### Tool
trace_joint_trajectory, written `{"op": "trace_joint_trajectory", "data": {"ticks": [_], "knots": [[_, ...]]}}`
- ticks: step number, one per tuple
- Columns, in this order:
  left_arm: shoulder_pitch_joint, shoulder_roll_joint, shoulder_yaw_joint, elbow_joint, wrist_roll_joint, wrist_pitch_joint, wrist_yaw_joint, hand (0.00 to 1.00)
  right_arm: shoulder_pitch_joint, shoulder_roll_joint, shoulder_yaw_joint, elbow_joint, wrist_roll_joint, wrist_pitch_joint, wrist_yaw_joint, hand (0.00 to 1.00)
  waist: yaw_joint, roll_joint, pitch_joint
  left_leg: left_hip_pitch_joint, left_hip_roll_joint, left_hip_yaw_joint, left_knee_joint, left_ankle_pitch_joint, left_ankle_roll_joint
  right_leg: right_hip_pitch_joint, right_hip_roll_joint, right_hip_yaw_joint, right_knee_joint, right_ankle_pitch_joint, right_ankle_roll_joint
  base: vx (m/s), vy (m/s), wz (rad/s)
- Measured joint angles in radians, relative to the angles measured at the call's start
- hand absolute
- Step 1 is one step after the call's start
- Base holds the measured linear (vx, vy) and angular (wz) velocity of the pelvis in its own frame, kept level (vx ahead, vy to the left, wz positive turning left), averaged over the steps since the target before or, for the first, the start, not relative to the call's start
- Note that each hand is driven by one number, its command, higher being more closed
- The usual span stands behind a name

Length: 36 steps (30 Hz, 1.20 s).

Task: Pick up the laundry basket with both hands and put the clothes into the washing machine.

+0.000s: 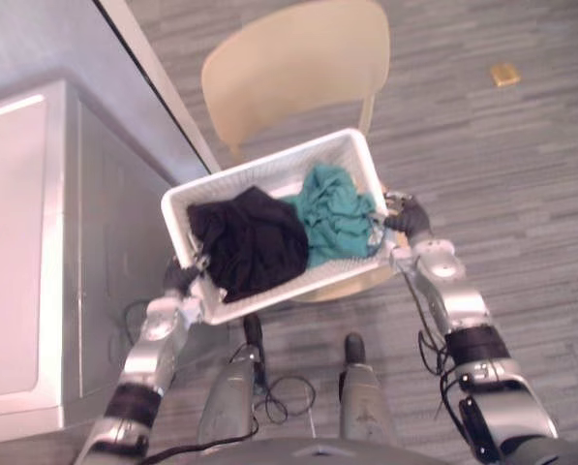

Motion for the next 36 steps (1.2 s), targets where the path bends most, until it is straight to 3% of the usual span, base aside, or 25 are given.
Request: {"op": "trace_joint_trajectory", "data": {"ticks": [4, 15, 19, 25, 26, 27, 36], "knots": [[-0.132, 0.009, -0.007, 0.076, -0.012, 0.0, 0.022, 1.0, -0.07, -0.004, -0.007, 0.01, 0.047, 0.0, -0.053, 1.0, -0.01, -0.008, 0.025, -0.012, 0.009, 0.028, -0.032, 0.017, -0.007, -0.033, 0.002, 0.014, -0.003, 0.012, 0.001, -0.03, -0.01, -0.1], [-0.462, 0.024, -0.01, 0.313, -0.011, -0.003, 0.062, 1.0, -0.385, -0.038, 0.013, 0.211, 0.043, 0.005, -0.085, 1.0, -0.013, -0.027, 0.083, -0.049, 0.038, 0.084, -0.039, 0.024, -0.009, -0.096, 0.02, 0.046, -0.007, 0.027, -0.001, 0.03, -0.032, -0.11], [-0.525, 0.013, -0.008, 0.419, -0.011, 0.003, 0.056, 1.0, -0.472, -0.033, 0.023, 0.315, 0.043, 0.014, -0.084, 1.0, -0.012, -0.028, 0.097, -0.067, 0.047, 0.109, -0.024, 0.027, -0.014, -0.107, 0.023, 0.043, -0.005, 0.027, -0.001, 0.05, -0.027, -0.01], [-0.575, 0.014, 0.009, 0.441, -0.011, 0.009, 0.054, 1.0, -0.569, -0.031, 0.023, 0.393, 0.037, 0.026, -0.079, 1.0, -0.002, -0.026, 0.121, -0.084, 0.061, 0.116, -0.027, 0.037, -0.029, -0.14, 0.04, 0.043, 0.02, 0.027, -0.002, 0.02, -0.048, -0.03], [-0.582, 0.014, 0.012, 0.448, -0.011, 0.009, 0.054, 0.0, -0.577, -0.031, 0.024, 0.393, 0.032, 0.026, -0.079, 1.0, -0.002, -0.026, 0.123, -0.084, 0.061, 0.119, -0.03, 0.038, -0.03, -0.143, 0.04, 0.044, 0.021, 0.027, -0.002, -0.01, -0.033, -0.04], [-0.593, 0.014, 0.018, 0.462, -0.011, 0.01, 0.054, 0.0, -0.583, -0.031, 0.024, 0.394, 0.031, 0.026, -0.079, 0.0, -0.002, -0.026, 0.123, -0.084, 0.061, 0.125, -0.038, 0.042, -0.033, -0.149, 0.041, 0.046, 0.023, 0.027, -0.002, -0.01, -0.031, -0.06], [-0.65, 0.015, 0.057, 0.471, 0.01, 0.013, 0.062, 0.0, -0.647, -0.005, 0.045, 0.465, 0.022, 0.027, -0.047, 0.0, -0.008, -0.026, 0.123, -0.063, 0.062, 0.149, -0.099, 0.082, -0.028, -0.177, 0.05, 0.052, 0.042, 0.028, -0.004, 0.0, -0.043, -0.05]]}}
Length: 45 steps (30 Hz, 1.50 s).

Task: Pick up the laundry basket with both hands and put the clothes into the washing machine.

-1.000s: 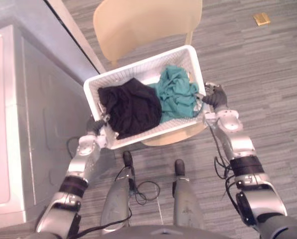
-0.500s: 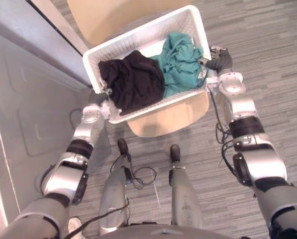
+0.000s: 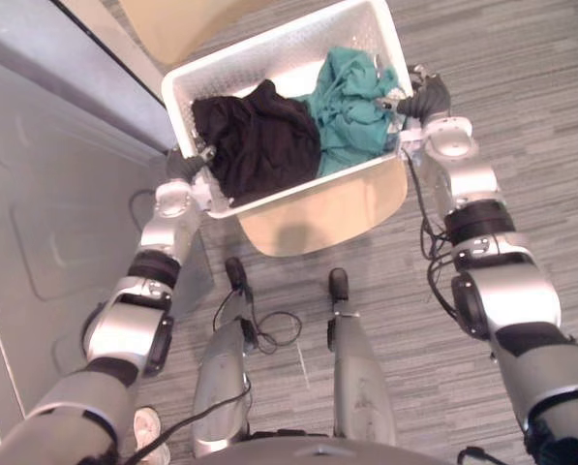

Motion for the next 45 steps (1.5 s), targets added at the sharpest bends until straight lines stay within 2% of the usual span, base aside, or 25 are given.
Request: {"op": "trace_joint_trajectory", "data": {"ticks": [7, 11, 18, 23, 29, 35, 40, 43, 45], "knots": [[-0.052, 0.003, 0.006, 0.032, 0.013, 0.0, -0.003, 0.0, -0.051, 0.008, 0.004, 0.012, -0.035, -0.005, 0.006, 0.0, -0.002, 0.0, 0.0, 0.015, 0.002, 0.023, -0.021, 0.008, -0.001, -0.008, 0.003, 0.009, 0.006, 0.002, -0.003, 0.0, -0.043, -0.06], [-0.07, 0.024, 0.019, 0.041, 0.019, 0.0, -0.022, 0.0, -0.064, -0.006, 0.021, 0.022, -0.037, -0.006, 0.036, 0.0, -0.005, -0.001, 0.0, 0.019, 0.003, 0.03, -0.031, 0.017, -0.001, -0.013, 0.004, 0.011, 0.007, 0.004, -0.005, 0.01, -0.04, -0.04], [-0.071, 0.124, 0.044, 0.042, 0.021, 0.0, -0.052, 0.0, -0.07, -0.051, 0.042, 0.036, -0.038, -0.005, 0.044, 0.0, -0.006, -0.001, 0.001, 0.025, 0.005, 0.038, -0.031, 0.017, -0.002, -0.013, 0.004, 0.012, 0.01, 0.004, -0.005, 0.01, -0.034, -0.02], [-0.055, 0.222, 0.138, 0.037, 0.022, -0.003, -0.068, 0.0, -0.065, -0.095, 0.04, 0.033, -0.038, -0.005, 0.068, 0.0, -0.014, -0.015, 0.009, 0.031, 0.007, 0.044, -0.031, 0.017, -0.002, -0.013, 0.004, 0.012, 0.012, 0.004, -0.005, 0.01, -0.043, -0.03], [0.042, 0.26, 0.222, 0.038, 0.029, -0.003, -0.088, 0.0, 0.01, -0.133, 0.034, -0.013, -0.038, -0.006, 0.078, 0.0, -0.016, -0.016, 0.009, 0.033, 0.01, 0.044, -0.029, 0.016, -0.002, -0.012, 0.004, 0.0, 0.015, 0.004, -0.005, 0.02, -0.042, 0.0], [0.13, 0.261, 0.286, 0.035, 0.028, -0.003, -0.096, 0.0, 0.09, -0.14, -0.012, -0.06, -0.037, -0.007, 0.083, 0.0, -0.014, -0.018, 0.011, 0.046, 0.013, 0.047, -0.027, 0.014, -0.003, -0.004, 0.004, -0.007, 0.018, 0.002, -0.008, 0.01, -0.042, -0.02], [0.234, 0.237, 0.354, 0.024, 0.028, -0.004, -0.096, 0.0, 0.206, -0.142, -0.048, -0.134, -0.041, -0.01, 0.083, 0.0, -0.019, -0.033, 0.019, 0.057, 0.024, 0.048, 0.006, -0.003, 0.0, 0.012, 0.006, -0.016, 0.03, -0.007, -0.018, 0.02, -0.056, -0.02], [0.337, 0.138, 0.366, -0.028, 0.028, -0.004, -0.096, 0.0, 0.341, -0.12, -0.076, -0.188, -0.076, -0.011, 0.081, 0.0, -0.017, -0.035, 0.021, 0.1, 0.027, 0.042, 0.011, -0.016, -0.007, 0.061, 0.004, -0.038, 0.033, -0.017, -0.022, 0.05, -0.045, 0.06], [0.442, 0.065, 0.332, -0.083, 0.03, -0.005, -0.097, 0.0, 0.469, -0.082, -0.084, -0.262, -0.076, -0.013, 0.083, 0.0, -0.013, -0.041, 0.024, 0.143, 0.032, 0.04, 0.038, -0.043, -0.012, 0.113, 0.002, -0.044, 0.04, -0.036, -0.027, 0.08, -0.048, 0.06]]}}
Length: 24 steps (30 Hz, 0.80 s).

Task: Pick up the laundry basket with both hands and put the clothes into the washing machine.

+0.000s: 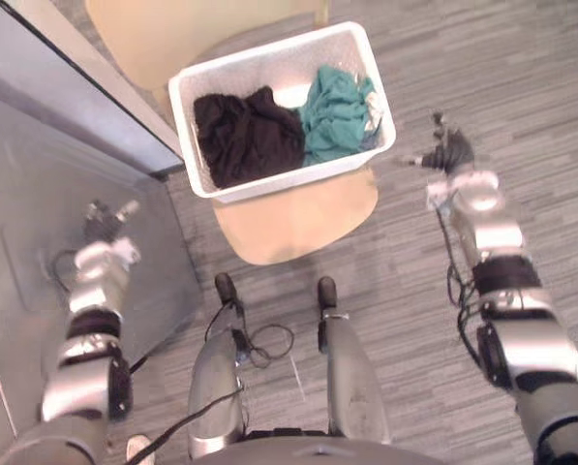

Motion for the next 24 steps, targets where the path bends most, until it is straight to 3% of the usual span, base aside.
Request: {"op": "trace_joint_trajectory", "data": {"ticks": [6, 8, 14, 18, 24], "knots": [[0.273, -0.164, -0.109, -0.066, 0.037, -0.006, -0.034, 0.0, 0.382, 0.209, -0.093, -0.091, -0.04, -0.033, 0.046, 0.0, 0.002, -0.004, -0.004, 0.137, 0.006, -0.004, 0.039, -0.056, -0.016, 0.151, -0.001, -0.018, -0.001, -0.047, -0.004, 0.06, -0.037, 0.04], [0.364, -0.211, -0.116, -0.027, 0.057, -0.008, -0.061, 0.0, 0.507, 0.285, -0.137, -0.016, -0.06, -0.035, 0.07, 0.0, -0.002, -0.009, -0.064, 0.155, 0.005, -0.018, 0.035, -0.061, -0.02, 0.176, -0.002, -0.03, -0.015, -0.055, -0.004, 0.08, -0.023, 0.04], [0.457, -0.275, -0.089, 0.19, 0.191, -0.006, -0.08, 0.0, 0.657, 0.372, -0.242, 0.258, -0.088, -0.036, 0.069, 0.0, -0.003, -0.019, -0.186, 0.239, -0.014, -0.028, -0.011, -0.067, -0.024, 0.267, -0.001, -0.034, -0.083, -0.046, 0.001, 0.07, 0.013, 0.01], [0.501, -0.288, 0.039, 0.274, 0.287, 0.0, -0.062, 0.0, 0.718, 0.422, -0.36, 0.425, -0.116, -0.038, 0.065, 0.0, -0.002, -0.022, -0.257, 0.295, -0.032, -0.025, -0.038, -0.072, -0.021, 0.326, -0.01, -0.03, -0.119, -0.04, 0.007, 0.04, 0.029, 0.0], [0.522, -0.292, 0.133, 0.308, 0.347, 0.006, -0.055, 0.0, 0.751, 0.443, -0.428, 0.478, -0.108, -0.035, 0.064, 0.0, 0.001, -0.01, -0.28, 0.346, -0.035, -0.03, -0.032, -0.082, -0.02, 0.392, -0.017, -0.037, -0.13, -0.039, 0.008, -0.02, 0.01, 0.05]]}}
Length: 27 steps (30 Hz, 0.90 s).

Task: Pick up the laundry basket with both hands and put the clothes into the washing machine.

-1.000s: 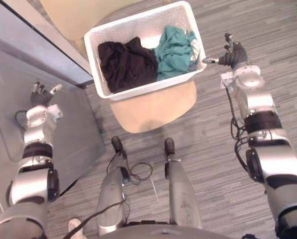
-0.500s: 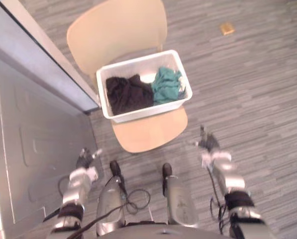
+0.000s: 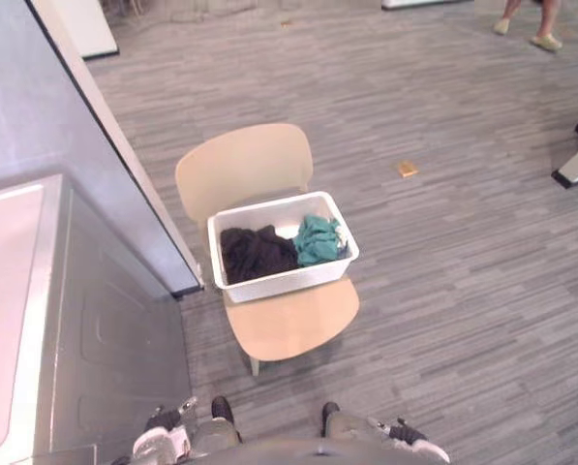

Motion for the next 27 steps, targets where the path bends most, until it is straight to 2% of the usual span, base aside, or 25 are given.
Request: {"op": "trace_joint_trajectory", "data": {"ticks": [2, 5, 6, 7, 8, 9, 10, 11, 12, 14, 15, 16, 17, 18, 19, 20, 21, 22, 25, 27], "knots": [[0.005, -0.013, 0.017, -0.012, 0.008, -0.001, 0.003, 0.0, -0.009, 0.003, 0.005, -0.005, 0.0, -0.001, -0.001, 0.0, 0.0, 0.006, 0.002, -0.029, 0.008, -0.026, 0.04, -0.004, 0.003, -0.006, -0.001, -0.017, 0.025, -0.013, -0.01, -0.07, -0.029, 0.33], [0.014, -0.041, 0.026, -0.075, 0.0, -0.003, 0.015, 0.0, -0.011, -0.006, 0.041, -0.04, 0.0, -0.008, -0.004, 0.0, 0.002, 0.024, 0.014, -0.161, 0.03, -0.103, 0.201, -0.033, 0.007, -0.063, -0.005, -0.092, 0.141, -0.061, -0.021, -0.13, -0.057, 0.75], [0.013, -0.05, 0.025, -0.092, -0.025, -0.007, 0.02, 0.0, -0.014, -0.017, 0.067, -0.064, -0.003, -0.009, -0.004, 0.0, 0.01, 0.042, 0.025, -0.202, 0.034, -0.136, 0.231, -0.026, 0.012, -0.09, -0.006, -0.124, 0.197, -0.084, -0.033, -0.16, -0.067, 0.69], [0.014, -0.059, 0.023, -0.1, -0.031, -0.007, 0.021, 0.0, -0.022, -0.024, 0.082, -0.069, -0.005, -0.009, -0.004, 0.0, 0.016, 0.056, 0.033, -0.216, 0.035, -0.15, 0.226, -0.016, 0.009, -0.104, -0.006, -0.137, 0.22, -0.094, -0.043, -0.26, -0.101, 0.82], [0.014, -0.065, 0.016, -0.107, -0.036, -0.007, 0.022, 0.0, -0.038, -0.036, 0.099, -0.072, -0.01, -0.009, -0.004, 0.0, 0.019, 0.05, 0.04, -0.195, 0.029, -0.152, 0.146, 0.012, 0.017, -0.112, -0.025, -0.17, 0.227, -0.092, -0.07, -0.24, -0.086, 0.89], [-0.002, -0.064, 0.02, -0.124, -0.048, -0.007, 0.02, 0.0, -0.06, -0.029, 0.096, -0.074, -0.01, -0.011, -0.007, 0.0, 0.021, 0.037, 0.062, -0.262, 0.07, -0.039, 0.344, -0.072, 0.1, -0.124, -0.062, -0.216, 0.237, -0.081, -0.08, -0.31, -0.112, 0.91], [-0.006, -0.064, 0.018, -0.131, -0.052, -0.009, 0.02, 0.0, -0.065, -0.032, 0.097, -0.078, -0.01, -0.015, -0.007, 0.0, 0.026, 0.042, 0.066, -0.309, 0.102, -0.004, 0.54, -0.108, 0.114, -0.132, -0.074, -0.232, 0.247, -0.078, -0.084, -0.28, -0.089, 0.83], [0.004, -0.074, 0.011, -0.13, -0.054, -0.011, 0.021, 0.0, -0.067, -0.039, 0.098, -0.099, -0.009, -0.017, -0.007, 0.0, 0.03, 0.073, 0.069, -0.336, 0.163, 0.016, 0.845, -0.151, 0.098, -0.129, -0.076, -0.257, 0.248, -0.069, -0.093, -0.26, -0.064, 0.6], [0.024, -0.088, 0.012, -0.13, -0.054, -0.012, 0.021, 0.0, -0.068, -0.035, 0.098, -0.119, -0.008, -0.019, -0.007, 0.0, 0.025, 0.094, 0.065, -0.3, 0.188, 0.014, 1.018, -0.166, 0.082, -0.13, -0.082, -0.268, 0.246, -0.058, -0.093, -0.17, 0.011, 0.54], [0.034, -0.091, 0.028, -0.117, -0.054, -0.011, 0.018, 0.0, -0.067, -0.019, 0.097, -0.145, -0.008, -0.02, -0.007, 0.0, 0.022, 0.101, 0.06, -0.221, 0.211, -0.004, 1.129, -0.152, 0.064, -0.146, -0.095, -0.293, 0.242, -0.033, -0.091, -0.18, 0.154, 0.63], [0.037, -0.091, 0.032, -0.102, -0.053, -0.007, 0.018, 0.0, -0.071, -0.014, 0.092, -0.147, -0.006, -0.021, -0.007, 0.0, 0.021, 0.108, 0.054, -0.159, 0.239, -0.021, 1.102, -0.066, 0.058, -0.169, -0.103, -0.324, 0.248, -0.015, -0.085, -0.21, 0.202, 0.89], [0.032, -0.09, 0.04, -0.09, -0.053, -0.003, 0.014, 0.0, -0.081, -0.016, 0.08, -0.148, -0.007, -0.021, -0.007, 0.0, 0.016, 0.109, 0.05, -0.113, 0.23, -0.011, 1.002, -0.054, 0.025, -0.192, -0.128, -0.345, 0.269, -0.003, -0.072, -0.21, 0.155, 0.91], [0.025, -0.082, 0.044, -0.084, -0.05, -0.002, 0.015, 0.0, -0.085, -0.011, 0.067, -0.137, -0.004, -0.02, -0.01, 0.0, 0.002, 0.085, 0.061, -0.102, 0.196, 0.019, 0.962, -0.093, 0.048, -0.204, -0.145, -0.365, 0.295, -0.005, -0.074, -0.18, 0.045, 0.78], [0.027, -0.048, 0.053, -0.06, -0.033, 0.003, 0.021, 0.0, -0.107, 0.004, 0.059, -0.101, -0.003, -0.016, -0.006, 0.0, 0.006, 0.052, 0.059, -0.078, 0.159, 0.022, 0.87, -0.13, 0.045, -0.237, -0.116, -0.37, 0.295, -0.03, -0.063, -0.22, -0.099, 0.61], [0.038, -0.014, 0.068, -0.022, -0.021, 0.026, 0.023, 0.0, -0.105, 0.029, 0.063, -0.09, -0.003, -0.017, -0.006, 0.0, 0.005, 0.021, 0.046, -0.019, 0.111, 0.019, 0.755, -0.205, 0.031, -0.207, -0.088, -0.401, 0.187, 0.026, -0.154, -0.18, -0.205, 0.48], [0.041, -0.019, 0.065, -0.012, -0.019, 0.034, 0.023, 0.0, -0.106, 0.02, 0.059, -0.085, -0.004, -0.018, -0.006, 0.0, -0.004, 0.042, 0.04, -0.014, 0.112, 0.003, 0.704, -0.252, 0.005, -0.203, -0.086, -0.432, 0.175, 0.062, -0.156, -0.17, -0.073, 0.48], [0.051, -0.024, 0.046, -0.011, -0.01, 0.037, 0.021, 0.0, -0.116, 0.001, 0.057, -0.058, -0.006, -0.019, -0.009, 0.0, -0.01, 0.05, 0.035, 0.023, 0.08, -0.032, 0.576, -0.332, -0.035, -0.218, -0.087, -0.448, 0.173, 0.071, -0.159, -0.09, 0.056, 0.5], [0.04, -0.026, 0.015, -0.011, -0.005, 0.037, 0.021, 0.0, -0.127, -0.002, 0.058, -0.044, -0.007, -0.018, -0.006, 0.0, -0.01, 0.048, 0.035, 0.06, 0.047, -0.064, 0.461, -0.381, -0.054, -0.242, -0.095, -0.456, 0.176, 0.081, -0.145, -0.07, 0.153, 0.41], [0.014, -0.001, -0.067, -0.012, -0.004, 0.036, 0.019, 0.0, -0.146, -0.019, 0.059, -0.018, -0.007, -0.018, -0.006, 0.0, -0.009, 0.039, 0.042, 0.082, 0.008, -0.08, 0.346, -0.45, -0.05, -0.27, -0.141, -0.474, 0.202, 0.104, -0.122, -0.19, 0.194, 0.39], [0.009, 0.016, -0.107, -0.012, -0.004, 0.028, 0.019, 0.0, -0.144, -0.027, 0.065, -0.005, -0.008, -0.018, -0.005, 0.0, -0.009, 0.022, 0.054, 0.099, -0.028, -0.083, 0.33, -0.455, -0.046, -0.25, -0.176, -0.472, 0.184, 0.134, -0.108, -0.21, 0.129, 0.26]]}}
